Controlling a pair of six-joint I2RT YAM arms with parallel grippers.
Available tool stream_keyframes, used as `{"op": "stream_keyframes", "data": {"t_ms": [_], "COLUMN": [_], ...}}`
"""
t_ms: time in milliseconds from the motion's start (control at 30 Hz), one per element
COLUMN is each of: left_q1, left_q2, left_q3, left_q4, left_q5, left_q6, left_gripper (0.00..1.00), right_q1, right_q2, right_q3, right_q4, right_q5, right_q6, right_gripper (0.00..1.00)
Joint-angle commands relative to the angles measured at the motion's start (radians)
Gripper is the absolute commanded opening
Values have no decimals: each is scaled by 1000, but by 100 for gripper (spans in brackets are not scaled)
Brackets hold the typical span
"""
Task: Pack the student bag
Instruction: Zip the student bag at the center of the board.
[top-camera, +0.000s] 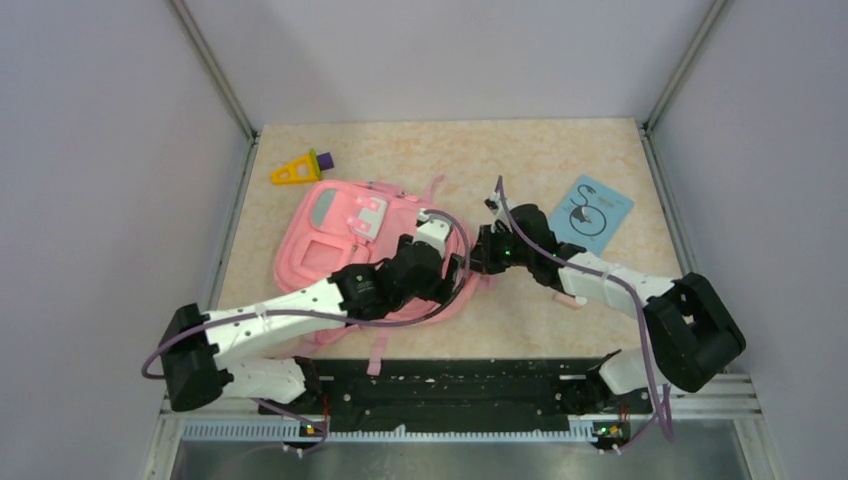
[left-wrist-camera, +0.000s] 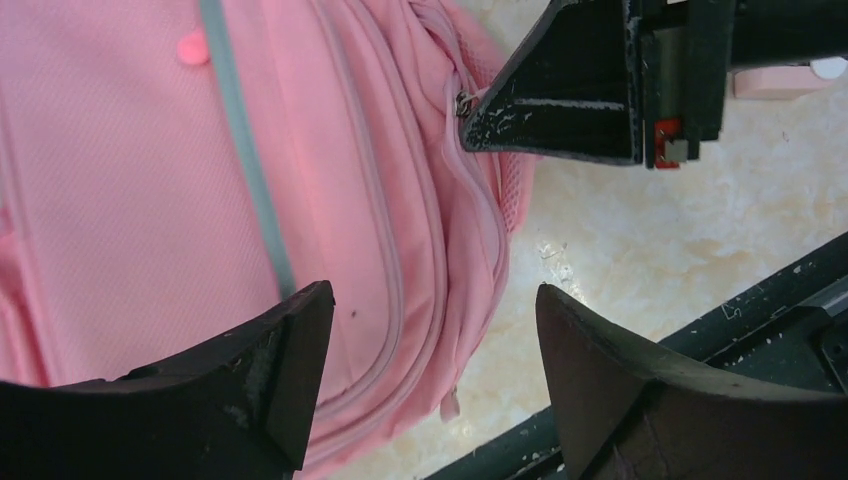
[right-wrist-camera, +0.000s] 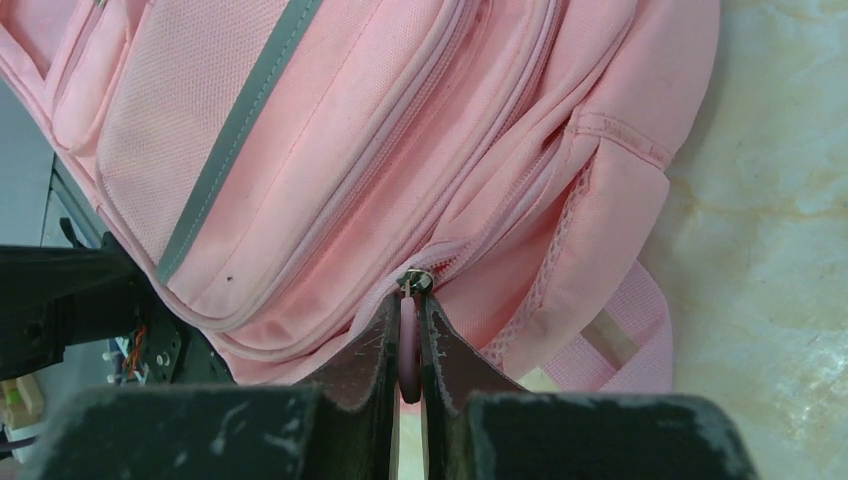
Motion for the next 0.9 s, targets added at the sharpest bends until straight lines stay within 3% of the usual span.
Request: {"op": "stream_keyframes", "data": {"t_ms": [0, 200, 300, 567, 733, 867], "left_q1": [34, 45, 50, 42, 33, 28], "left_q2": [114, 278, 357, 473, 421, 352], "left_q3": [69, 119, 133, 193, 123, 53], "left_q4": [170, 181, 165, 43, 67, 44], "left_q5": [151, 195, 155, 175, 199, 207], "left_q6": [104, 133, 138, 114, 87, 66], "left_gripper": [79, 78, 71, 2, 0, 0], "right_q1": [20, 20, 20, 20, 11, -35], "right_q2": [-109, -157, -167, -177, -175, -161], "right_q3": [-13, -28, -38, -41, -5, 0], "right_q4": [68, 43, 48, 0, -114, -112], "right_q5": [-18, 1, -1, 54, 168, 142], "right_q6": [40, 37, 36, 0, -30, -27], "right_gripper": [0, 0, 0, 0, 0, 0]}}
